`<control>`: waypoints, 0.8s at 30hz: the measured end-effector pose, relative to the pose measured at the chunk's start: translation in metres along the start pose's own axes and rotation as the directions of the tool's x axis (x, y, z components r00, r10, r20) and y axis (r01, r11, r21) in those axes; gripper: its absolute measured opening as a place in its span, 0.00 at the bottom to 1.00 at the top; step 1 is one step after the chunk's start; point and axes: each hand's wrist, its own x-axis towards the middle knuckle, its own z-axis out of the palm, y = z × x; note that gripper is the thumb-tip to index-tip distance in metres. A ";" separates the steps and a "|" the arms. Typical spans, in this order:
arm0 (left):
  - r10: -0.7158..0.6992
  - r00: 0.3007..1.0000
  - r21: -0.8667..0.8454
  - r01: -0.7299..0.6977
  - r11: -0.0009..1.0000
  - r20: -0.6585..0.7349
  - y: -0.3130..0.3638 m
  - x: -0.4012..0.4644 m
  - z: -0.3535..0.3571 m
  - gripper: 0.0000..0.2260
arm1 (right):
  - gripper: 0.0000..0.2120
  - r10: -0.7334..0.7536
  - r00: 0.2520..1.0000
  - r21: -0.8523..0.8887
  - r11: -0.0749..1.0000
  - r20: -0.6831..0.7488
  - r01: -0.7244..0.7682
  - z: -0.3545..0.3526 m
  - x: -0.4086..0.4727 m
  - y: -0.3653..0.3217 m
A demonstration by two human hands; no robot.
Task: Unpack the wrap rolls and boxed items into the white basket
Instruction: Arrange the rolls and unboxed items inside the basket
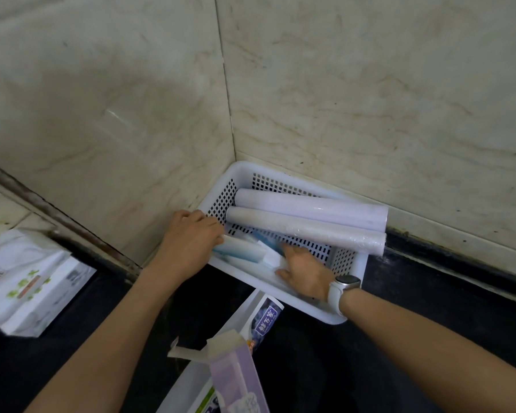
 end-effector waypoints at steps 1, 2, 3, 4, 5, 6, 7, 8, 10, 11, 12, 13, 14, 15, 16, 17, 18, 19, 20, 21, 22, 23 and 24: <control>-0.024 1.000 0.009 0.024 1.000 -0.008 0.000 -0.002 -0.001 0.11 | 0.28 0.027 1.000 -0.037 0.999 0.006 -0.026 0.003 0.004 -0.001; -0.053 0.998 0.012 0.054 0.998 -0.027 0.000 -0.003 -0.001 0.11 | 0.29 0.051 0.999 -0.072 0.996 -0.002 -0.051 0.006 0.007 -0.003; -0.084 0.995 0.003 0.085 0.996 -0.047 -0.001 -0.005 -0.002 0.10 | 0.29 0.071 0.997 -0.100 0.992 -0.020 -0.073 0.008 0.010 -0.005; -0.112 0.991 -0.009 0.112 0.994 -0.075 -0.001 -0.006 -0.001 0.08 | 0.29 0.084 0.996 -0.115 0.989 -0.039 -0.088 0.008 0.012 -0.008; -0.141 0.986 -0.022 0.139 0.990 -0.095 -0.001 -0.008 -0.002 0.07 | 0.29 0.090 0.995 -0.116 0.989 -0.049 -0.095 0.007 0.014 -0.010; -0.165 0.981 -0.029 0.162 0.986 -0.107 -0.001 -0.009 -0.001 0.06 | 0.29 0.085 0.995 -0.103 0.991 -0.050 -0.090 0.007 0.016 -0.012; -0.182 0.977 -0.033 0.180 0.983 -0.111 -0.001 -0.009 -0.001 0.06 | 0.28 0.070 0.997 -0.081 0.994 -0.040 -0.073 0.007 0.017 -0.013; -0.193 0.974 -0.034 0.190 0.981 -0.115 -0.001 -0.010 0.000 0.07 | 0.25 0.049 0.999 -0.026 0.998 -0.017 -0.049 0.006 0.018 -0.015; -0.199 0.973 -0.034 0.196 0.980 -0.120 -0.001 -0.011 0.001 0.09 | 0.16 -0.008 0.999 0.178 0.984 0.043 0.000 0.006 0.016 -0.018; -0.195 0.973 -0.030 0.193 0.981 -0.124 0.000 -0.012 0.003 0.09 | 0.11 -0.030 0.996 0.262 0.965 0.086 0.006 0.005 0.014 -0.021; -0.193 0.973 -0.025 0.192 0.981 -0.129 0.000 -0.012 0.004 0.10 | 0.09 -0.041 0.989 0.321 0.947 0.139 -0.006 0.004 0.011 -0.024; -0.199 0.971 -0.025 0.198 0.980 -0.129 0.001 -0.012 0.004 0.10 | 0.11 -0.041 0.980 0.350 0.936 0.197 -0.031 0.002 0.009 -0.028; -0.209 0.969 -0.029 0.207 0.978 -0.129 0.001 -0.012 0.004 0.10 | 0.16 -0.038 0.969 0.354 0.934 0.243 -0.052 -0.001 0.008 -0.029; -0.222 0.967 -0.034 0.219 0.975 -0.124 0.001 -0.012 0.004 0.09 | 0.22 -0.043 0.960 0.346 0.937 0.276 -0.058 -0.005 0.008 -0.028; -0.232 0.966 -0.035 0.229 0.973 -0.119 0.000 -0.012 0.005 0.09 | 0.25 -0.042 0.950 0.339 0.938 0.309 -0.069 -0.008 0.009 -0.026; -0.240 0.964 -0.037 0.237 0.971 -0.113 0.000 -0.012 0.005 0.08 | 0.27 -0.028 0.942 0.333 0.939 0.333 -0.090 -0.012 0.008 -0.024; -0.245 0.963 -0.043 0.242 0.969 -0.109 0.000 -0.012 0.005 0.08 | 0.27 -0.022 0.933 0.332 0.937 0.358 -0.106 -0.015 0.007 -0.024; -0.249 0.963 -0.051 0.244 0.968 -0.105 0.001 -0.012 0.006 0.08 | 0.24 -0.027 0.931 0.331 0.938 0.364 -0.103 -0.018 0.007 -0.023; -0.254 0.961 -0.060 0.249 0.967 -0.106 0.001 -0.011 0.006 0.08 | 0.19 -0.031 0.938 0.338 0.937 0.345 -0.094 -0.018 0.007 -0.022; -0.261 0.959 -0.068 0.254 0.965 -0.108 0.001 -0.011 0.007 0.08 | 0.11 -0.023 0.945 0.330 0.940 0.326 -0.091 -0.019 0.005 -0.022; -0.268 0.957 -0.078 0.261 0.962 -0.109 0.001 -0.010 0.007 0.07 | 0.07 -0.007 0.953 0.318 0.944 0.302 -0.093 -0.018 0.002 -0.020; -0.281 0.954 -0.096 0.271 0.958 -0.106 0.001 -0.008 0.007 0.06 | 0.11 0.001 0.961 0.320 0.943 0.277 -0.093 -0.018 -0.001 -0.020; -0.295 0.950 -0.121 0.282 0.952 -0.104 0.001 -0.006 0.006 0.04 | 0.13 -0.002 0.970 0.311 0.947 0.243 -0.076 -0.018 -0.005 -0.017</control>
